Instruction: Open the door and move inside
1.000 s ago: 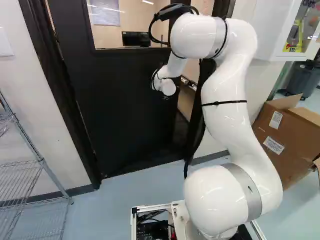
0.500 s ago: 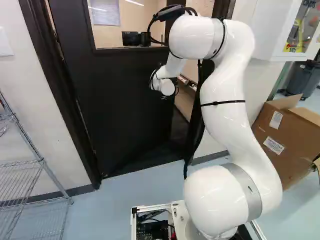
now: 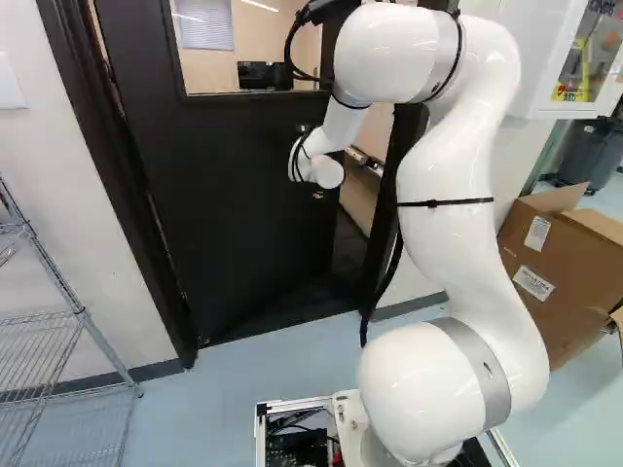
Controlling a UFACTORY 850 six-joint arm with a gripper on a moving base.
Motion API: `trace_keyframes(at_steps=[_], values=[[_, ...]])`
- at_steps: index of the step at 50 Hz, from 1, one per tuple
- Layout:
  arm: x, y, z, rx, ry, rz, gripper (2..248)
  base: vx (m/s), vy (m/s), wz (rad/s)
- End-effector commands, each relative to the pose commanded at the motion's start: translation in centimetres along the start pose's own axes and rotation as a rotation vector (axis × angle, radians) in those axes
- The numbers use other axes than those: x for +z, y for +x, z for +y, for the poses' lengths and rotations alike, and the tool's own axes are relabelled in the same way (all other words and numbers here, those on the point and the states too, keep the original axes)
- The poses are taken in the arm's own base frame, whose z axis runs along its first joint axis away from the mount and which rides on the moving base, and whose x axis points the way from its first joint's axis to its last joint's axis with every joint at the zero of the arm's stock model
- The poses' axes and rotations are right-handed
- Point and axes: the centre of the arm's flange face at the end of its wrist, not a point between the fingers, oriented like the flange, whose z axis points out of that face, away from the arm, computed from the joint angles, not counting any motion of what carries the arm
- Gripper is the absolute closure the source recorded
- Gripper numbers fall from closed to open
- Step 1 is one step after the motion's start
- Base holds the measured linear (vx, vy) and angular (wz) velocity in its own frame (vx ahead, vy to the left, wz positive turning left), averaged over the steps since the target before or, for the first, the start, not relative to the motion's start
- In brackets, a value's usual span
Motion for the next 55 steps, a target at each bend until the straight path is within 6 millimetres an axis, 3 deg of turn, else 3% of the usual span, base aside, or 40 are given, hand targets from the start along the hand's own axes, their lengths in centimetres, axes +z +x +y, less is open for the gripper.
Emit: trace_keyframes(at_steps=[27,55], values=[[1.0,-1.2,-5.1,-0.176,0.215,-0.097,3,0.0,0.0,0.0],[5.2,-1.4,-9.2,-0.203,0.277,-0.066,3,0.0,0.0,0.0]])
